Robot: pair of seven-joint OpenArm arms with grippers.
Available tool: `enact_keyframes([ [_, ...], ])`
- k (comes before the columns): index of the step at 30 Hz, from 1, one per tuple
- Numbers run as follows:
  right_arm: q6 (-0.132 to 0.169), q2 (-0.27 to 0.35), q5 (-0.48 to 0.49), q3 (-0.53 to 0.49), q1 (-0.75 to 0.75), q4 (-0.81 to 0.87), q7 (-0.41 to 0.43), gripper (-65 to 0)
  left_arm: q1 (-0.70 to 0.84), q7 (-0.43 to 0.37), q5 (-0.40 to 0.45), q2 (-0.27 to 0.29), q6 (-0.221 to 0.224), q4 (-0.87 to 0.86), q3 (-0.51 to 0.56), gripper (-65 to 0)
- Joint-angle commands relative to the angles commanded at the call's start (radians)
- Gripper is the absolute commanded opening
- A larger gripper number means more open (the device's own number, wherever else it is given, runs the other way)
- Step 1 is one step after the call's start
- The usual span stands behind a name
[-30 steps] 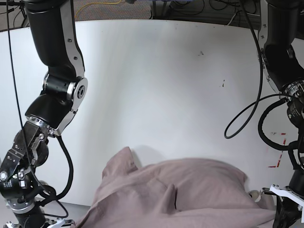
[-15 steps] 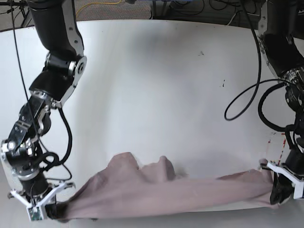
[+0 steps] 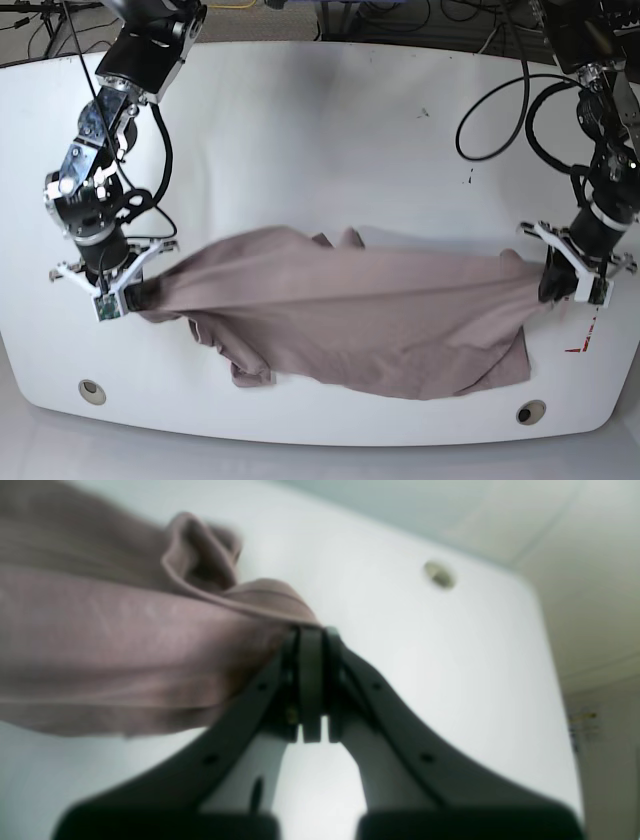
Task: Fold the T-shirt properly
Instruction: 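Lift the stretched shirt and lay it flat on the table with both grippers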
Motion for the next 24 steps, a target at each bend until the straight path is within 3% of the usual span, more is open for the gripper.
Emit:
enact_keyframes([
  [9,-0.002,-0.002,0.104,0.080,-0.183,0.011,-0.002,-64.8,0.192,0.000,0.003,-0.006,-0.072,0.000,-0.031,-65.0],
  [19,-0.002,-0.003,0.117,0.118,-0.336,0.011,-0.002,-64.8,0.361,0.000,0.003,-0.038,-0.080,0.000,-0.075,-65.0],
  [24,-0.002,-0.046,0.114,0.123,-0.388,0.011,0.003,-64.8,0.440,0.000,0.005,-0.040,-0.080,0.000,-0.097,-65.0],
])
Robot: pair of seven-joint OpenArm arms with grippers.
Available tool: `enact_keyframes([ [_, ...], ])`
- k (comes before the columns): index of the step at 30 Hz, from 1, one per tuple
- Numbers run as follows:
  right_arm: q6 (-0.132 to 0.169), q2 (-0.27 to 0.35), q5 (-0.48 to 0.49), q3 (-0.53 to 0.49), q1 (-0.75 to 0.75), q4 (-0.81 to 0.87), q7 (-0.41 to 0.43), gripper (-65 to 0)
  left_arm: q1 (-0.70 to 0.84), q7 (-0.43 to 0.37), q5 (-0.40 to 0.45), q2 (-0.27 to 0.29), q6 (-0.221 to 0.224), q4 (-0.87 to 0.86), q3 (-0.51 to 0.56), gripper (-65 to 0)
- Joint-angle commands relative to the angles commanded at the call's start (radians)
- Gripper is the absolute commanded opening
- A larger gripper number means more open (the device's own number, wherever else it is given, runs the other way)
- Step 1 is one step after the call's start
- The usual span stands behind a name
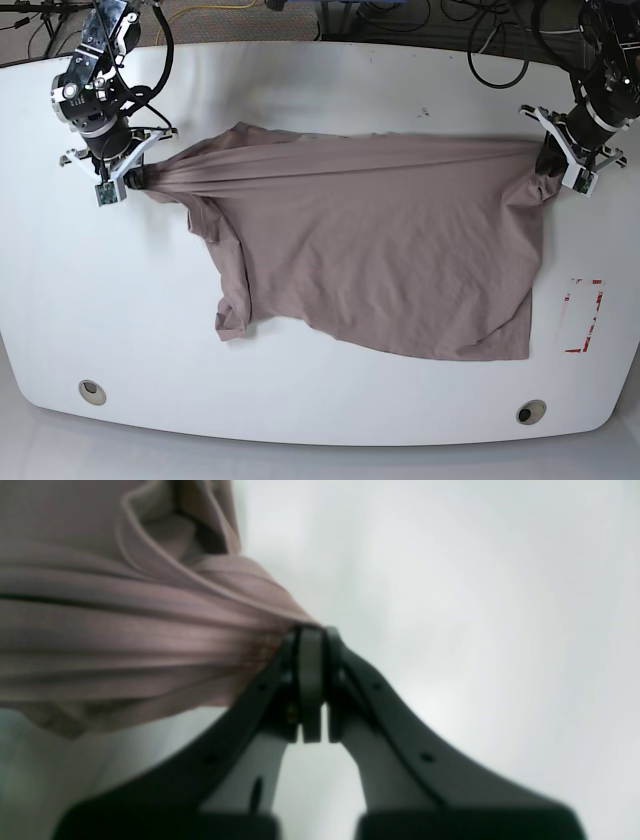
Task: Fold the T-shirt properly
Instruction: 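Lift the stretched shirt and lay it flat on the table with both grippers, then release the shirt with the right gripper and move it along the shirt edge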
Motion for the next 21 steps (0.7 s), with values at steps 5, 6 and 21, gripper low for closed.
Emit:
enact_keyframes([
  [5,0.000,-0.018,0.002,0.000,-0.031,0.000,0.000,-64.8,0.044,0.000,0.000,0.000,0.000,0.000,-0.012,-65.0],
  [6,0.000,-0.023,0.002,0.000,-0.035,0.000,0.000,-64.8,0.048,0.000,0.000,0.000,0.000,0.000,-0.012,-65.0],
  [21,-0.009,-0.054,-0.002,0.000,-0.043,-0.003,-0.002,-61.5,0.081,0.002,0.052,0.005,-0.002,-0.002,-0.017,-65.0],
])
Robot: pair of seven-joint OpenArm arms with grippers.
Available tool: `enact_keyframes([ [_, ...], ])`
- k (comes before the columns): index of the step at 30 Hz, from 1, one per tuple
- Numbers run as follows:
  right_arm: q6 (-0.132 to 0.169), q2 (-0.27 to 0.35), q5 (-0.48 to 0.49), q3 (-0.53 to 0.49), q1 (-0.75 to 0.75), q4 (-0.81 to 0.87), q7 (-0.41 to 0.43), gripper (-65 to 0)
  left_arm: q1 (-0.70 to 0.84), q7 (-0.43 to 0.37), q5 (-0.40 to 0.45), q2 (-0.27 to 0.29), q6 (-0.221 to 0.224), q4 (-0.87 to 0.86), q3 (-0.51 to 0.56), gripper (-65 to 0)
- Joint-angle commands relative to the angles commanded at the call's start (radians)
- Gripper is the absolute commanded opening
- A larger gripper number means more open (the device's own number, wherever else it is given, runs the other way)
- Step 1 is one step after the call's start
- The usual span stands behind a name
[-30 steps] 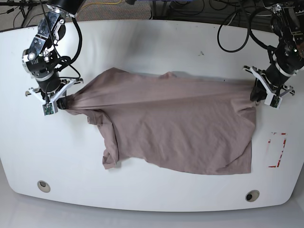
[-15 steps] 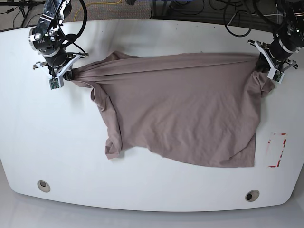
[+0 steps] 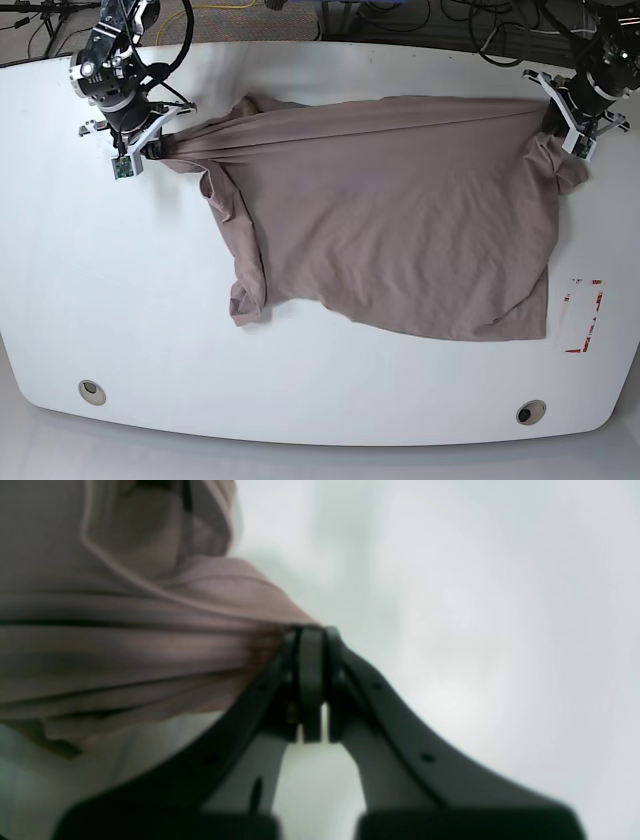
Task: Fold the T-shirt properly
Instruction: 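Release the shirt with the right gripper and move it along the shirt edge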
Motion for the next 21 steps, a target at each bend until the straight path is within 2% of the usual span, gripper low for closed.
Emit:
enact_keyframes([
  [3,-0.002,0.000,0.000,0.000,0.000,0.000,0.000,-51.4,0.000,0.002,0.000,-0.002,0.000,0.000,0.000,-65.0],
  [4,-0.002,0.000,0.000,0.000,0.002,0.000,0.000,-44.7,-0.002,0.003,0.000,-0.002,0.000,0.000,0.002,-65.0],
  [5,-0.002,0.000,-0.002,0.000,0.002,0.000,0.000,-41.7,-0.002,0.005,0.000,-0.002,0.000,0.000,0.002,-65.0],
  [7,-0.002,0.000,-0.002,0.000,0.011,0.000,-0.002,-27.9,-0.002,0.005,0.000,-0.003,0.000,0.000,0.006,-64.6],
  [8,-0.002,0.000,-0.002,0.000,0.011,0.002,-0.002,-25.4,-0.002,0.005,0.000,-0.003,0.000,0.000,0.006,-63.6],
  [9,0.006,0.000,0.002,0.000,0.011,0.003,-0.002,-19.2,-0.003,0.005,-0.002,-0.003,0.000,0.000,0.006,-59.6],
  [11,0.009,0.000,0.005,0.000,0.009,0.011,-0.002,-13.3,-0.003,0.005,-0.002,-0.003,0.000,0.000,0.006,-53.3],
  [14,0.011,-0.005,0.006,-0.005,0.009,0.044,-0.002,-9.4,-0.003,0.005,-0.002,0.000,-0.003,0.002,0.008,-42.1],
  [15,0.011,-0.011,0.008,-0.008,0.008,0.051,-0.002,-9.7,-0.003,0.005,-0.002,0.000,-0.008,0.002,0.006,-40.7],
  [17,0.020,-0.032,0.028,-0.008,0.009,0.057,-0.002,-9.8,-0.006,0.005,-0.002,0.002,-0.034,0.002,0.005,-40.0],
  [21,0.072,-0.040,0.104,-0.005,0.009,0.058,-0.003,-10.3,-0.008,0.005,-0.002,0.003,-0.095,0.002,0.005,-40.0],
])
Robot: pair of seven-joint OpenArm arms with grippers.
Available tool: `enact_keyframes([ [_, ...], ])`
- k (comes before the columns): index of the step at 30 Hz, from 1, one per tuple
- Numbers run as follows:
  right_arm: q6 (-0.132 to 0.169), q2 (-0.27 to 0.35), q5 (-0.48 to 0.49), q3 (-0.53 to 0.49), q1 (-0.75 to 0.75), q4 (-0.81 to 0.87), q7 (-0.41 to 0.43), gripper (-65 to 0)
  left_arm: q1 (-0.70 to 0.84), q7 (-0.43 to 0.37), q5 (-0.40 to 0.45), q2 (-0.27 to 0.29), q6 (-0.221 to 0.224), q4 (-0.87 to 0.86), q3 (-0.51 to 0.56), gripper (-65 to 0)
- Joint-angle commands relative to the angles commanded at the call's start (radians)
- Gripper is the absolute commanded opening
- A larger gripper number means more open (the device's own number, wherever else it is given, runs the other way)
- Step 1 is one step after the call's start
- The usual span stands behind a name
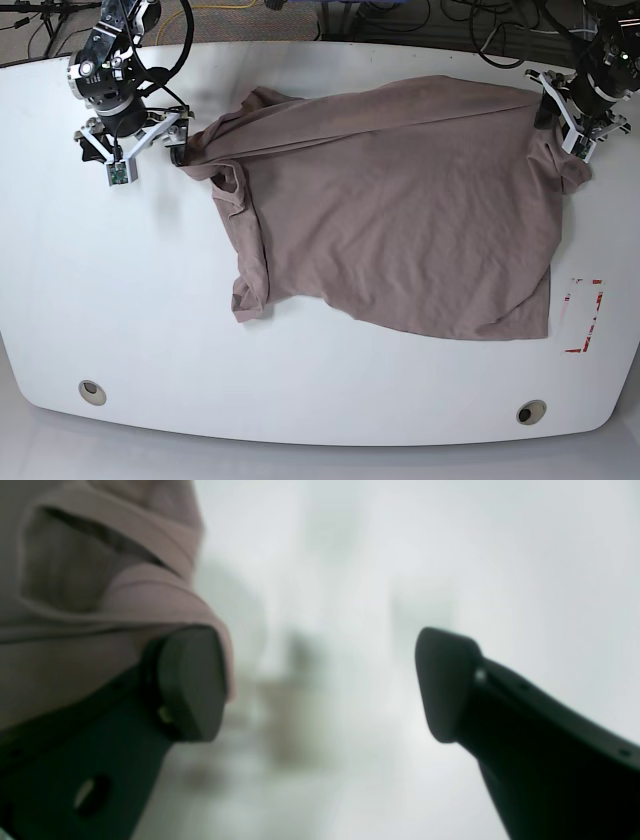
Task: Fold the T-shirt properly
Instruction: 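Release the shirt with the right gripper and move it along the shirt edge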
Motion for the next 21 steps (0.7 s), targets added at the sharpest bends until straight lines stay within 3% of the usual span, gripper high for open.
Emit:
enact_keyframes([
  [5,0.071,-0.002,0.141,0.003,-0.003,-0.002,-0.002,-10.3,-0.002,-0.002,0.003,0.000,-0.020,0.000,-0.002,-40.0],
  [9,0.071,0.002,0.282,-0.002,-0.029,-0.002,-0.002,-10.3,-0.011,0.000,0.002,0.000,-0.023,0.000,-0.002,-40.0],
  [12,0.071,0.002,0.334,-0.002,-0.037,-0.002,-0.002,-10.3,-0.012,0.000,0.003,0.000,-0.023,0.000,-0.002,-40.0],
  [18,0.071,0.002,0.316,-0.011,-0.034,-0.003,-0.002,-10.3,-0.014,0.000,0.000,-0.005,-0.023,0.000,-0.003,-40.0],
  [21,0.071,0.002,0.259,-0.068,-0.018,-0.003,-0.002,-10.3,-0.014,0.000,0.000,-0.006,-0.023,0.000,-0.003,-40.0],
])
